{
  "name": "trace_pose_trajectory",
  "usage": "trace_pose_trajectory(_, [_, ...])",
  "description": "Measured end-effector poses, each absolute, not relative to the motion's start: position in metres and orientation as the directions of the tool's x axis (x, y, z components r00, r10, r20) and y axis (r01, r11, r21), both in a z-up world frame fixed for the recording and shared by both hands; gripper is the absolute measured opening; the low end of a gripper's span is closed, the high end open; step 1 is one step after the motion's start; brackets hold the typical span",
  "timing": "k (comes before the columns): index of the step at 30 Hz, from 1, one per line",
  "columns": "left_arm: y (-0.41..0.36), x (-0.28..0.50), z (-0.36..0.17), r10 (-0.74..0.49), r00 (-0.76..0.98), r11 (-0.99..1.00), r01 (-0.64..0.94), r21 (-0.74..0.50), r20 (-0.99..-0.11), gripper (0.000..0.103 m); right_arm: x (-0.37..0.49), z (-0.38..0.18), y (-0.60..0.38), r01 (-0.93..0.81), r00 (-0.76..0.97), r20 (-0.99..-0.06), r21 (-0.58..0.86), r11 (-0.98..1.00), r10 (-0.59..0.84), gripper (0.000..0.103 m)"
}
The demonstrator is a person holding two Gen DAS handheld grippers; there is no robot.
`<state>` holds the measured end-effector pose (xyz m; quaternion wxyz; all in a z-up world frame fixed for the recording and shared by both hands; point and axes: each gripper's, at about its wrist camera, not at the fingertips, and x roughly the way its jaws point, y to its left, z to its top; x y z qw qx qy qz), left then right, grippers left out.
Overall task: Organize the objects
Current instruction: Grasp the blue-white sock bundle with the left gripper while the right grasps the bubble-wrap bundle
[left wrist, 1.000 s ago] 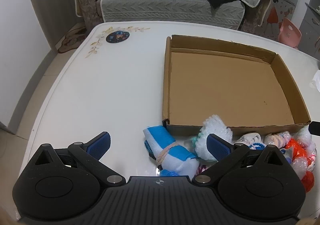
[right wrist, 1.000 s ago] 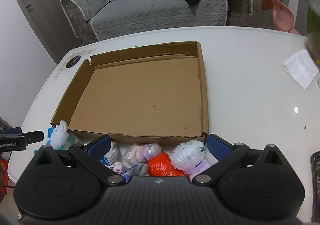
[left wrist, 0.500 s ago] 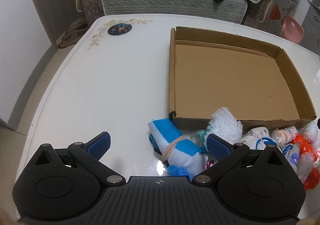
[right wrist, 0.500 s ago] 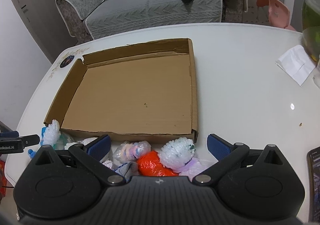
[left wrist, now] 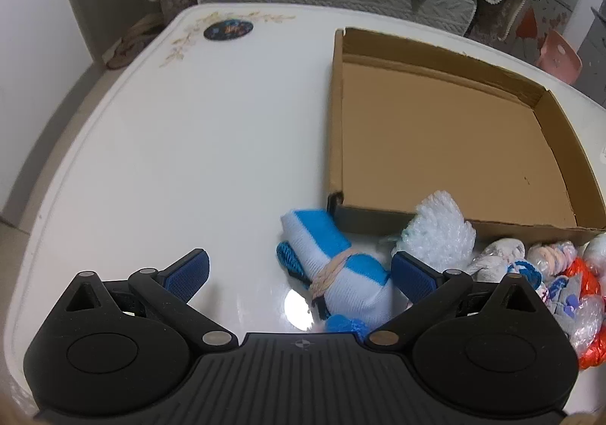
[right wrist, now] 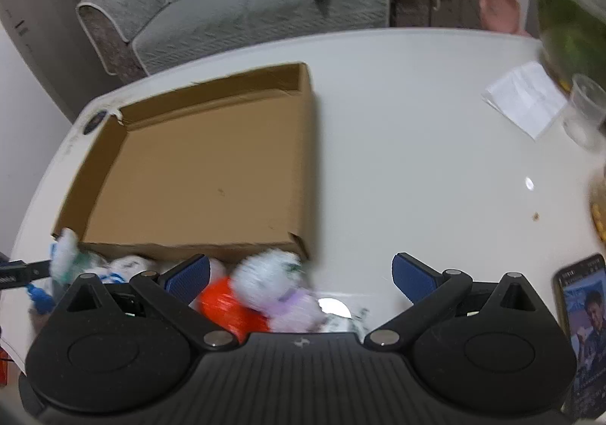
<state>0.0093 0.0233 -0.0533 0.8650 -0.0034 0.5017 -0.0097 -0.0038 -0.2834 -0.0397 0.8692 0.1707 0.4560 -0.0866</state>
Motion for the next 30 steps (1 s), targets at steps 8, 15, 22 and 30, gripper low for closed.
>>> trace_pose_trajectory(8, [0.039, 0.003, -0.053, -0.004, 0.497, 1.0, 0.004, -0.002, -0.868, 0.103, 0.001, -0.057, -0.282, 0.297, 0.54, -0.841, 0.223, 0.929, 0.029, 0.102])
trace_pose_trajectory(15, [0.042, 0.003, -0.052, 0.029, 0.498, 1.0, -0.016, 0.024, -0.867, 0.103, 0.015, -0.072, -0.281, 0.291, 0.521, -0.85, 0.262, 0.92, 0.077, 0.091])
trace_pose_trajectory(22, [0.02, 0.016, -0.072, 0.007, 0.452, 1.0, 0.012, 0.014, -0.892, 0.103, 0.012, -0.08, -0.282, 0.276, 0.534, -0.84, 0.282, 0.919, 0.097, 0.071])
trace_pose_trajectory(30, [0.032, 0.015, -0.086, 0.018, 0.445, 1.0, -0.019, 0.011, -0.895, 0.086, -0.004, -0.08, -0.282, 0.253, 0.567, -0.816, 0.3, 0.92, 0.111, 0.042])
